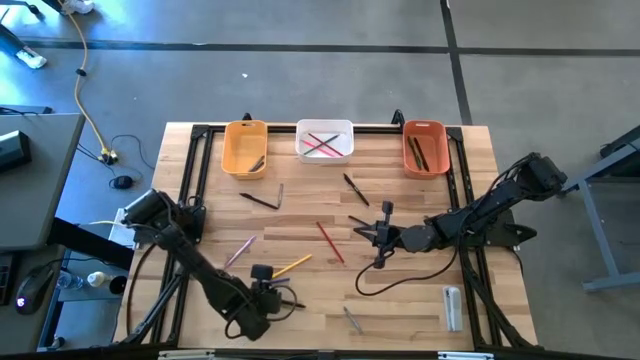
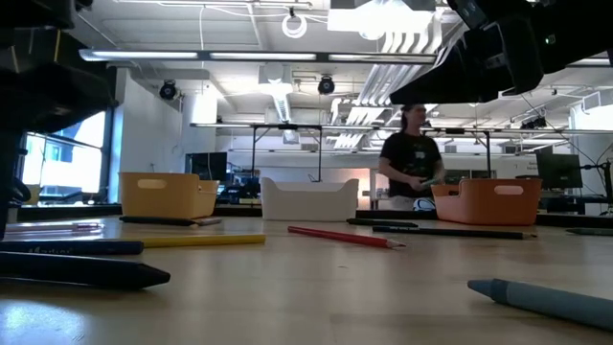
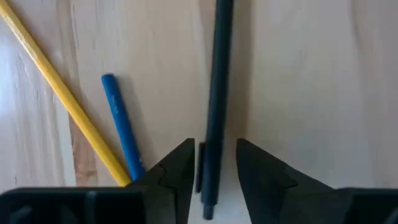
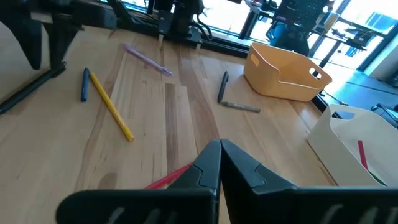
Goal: Sort crayons/erasers/pens/pencils in bins
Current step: Put the black pen into the orange bin
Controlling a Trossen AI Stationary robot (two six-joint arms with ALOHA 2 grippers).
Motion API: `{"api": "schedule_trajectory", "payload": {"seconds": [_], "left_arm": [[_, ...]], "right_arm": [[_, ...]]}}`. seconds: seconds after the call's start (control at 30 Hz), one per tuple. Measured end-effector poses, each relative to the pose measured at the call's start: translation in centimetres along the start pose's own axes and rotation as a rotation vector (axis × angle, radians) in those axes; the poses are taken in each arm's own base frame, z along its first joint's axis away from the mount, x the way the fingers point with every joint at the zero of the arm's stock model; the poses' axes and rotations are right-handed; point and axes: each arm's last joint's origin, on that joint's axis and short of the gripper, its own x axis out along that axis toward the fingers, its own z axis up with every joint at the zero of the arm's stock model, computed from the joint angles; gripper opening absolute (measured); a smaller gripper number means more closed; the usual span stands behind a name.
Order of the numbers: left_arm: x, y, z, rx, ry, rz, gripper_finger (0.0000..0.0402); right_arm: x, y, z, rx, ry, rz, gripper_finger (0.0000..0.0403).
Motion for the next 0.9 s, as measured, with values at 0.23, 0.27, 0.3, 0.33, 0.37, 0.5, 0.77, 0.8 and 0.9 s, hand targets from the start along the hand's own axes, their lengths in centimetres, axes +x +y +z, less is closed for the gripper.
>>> {"api": "schedule_trajectory", "payload": {"seconds": [0.23,0.27,0.3,0.33,0.37,0.5,0.77,0.8,0.9], "left_arm": [[0.9,0.9,-0.7,-0.009,0.037,-0.007,0.0091],[1.0,1.0,-0.8,-0.01,0.04,-0.011,0.0082],[1.1,1.0,-0.9,-0.009,0.039,-0.018,0.0071],[1.2,1.0,-0.9,-0.01,0.034,-0.024,0.006],[1.4,1.0,-1.0,-0.004,0.03,-0.028,0.005],[1.5,0.8,-1.3,0.014,0.005,-0.035,0.0012],[0.5,0.4,-1.3,-0.014,-0.062,-0.027,0.0005],[0.4,0.4,-1.3,-0.022,-0.065,-0.029,0.0004],[0.1,0.5,-1.2,-0.029,-0.077,-0.028,0.0]], "right_arm": [[0.0,0.0,-0.1,0.008,0.005,0.001,0.0],[0.0,0.0,-0.1,0.011,0.005,0.001,0.0],[0.0,0.0,-0.1,0.011,0.005,0.001,0.0],[0.0,0.0,-0.1,0.012,0.005,0.001,0.0],[0.0,0.0,-0.1,0.012,0.004,0.001,0.0],[0.0,0.1,0.0,0.023,0.003,0.02,0.0],[0.0,0.6,-0.1,0.166,0.006,0.167,0.0009],[0.1,0.7,-0.3,0.175,0.015,0.173,0.0015],[0.7,1.2,-0.8,0.213,0.025,0.209,0.0046]]}}
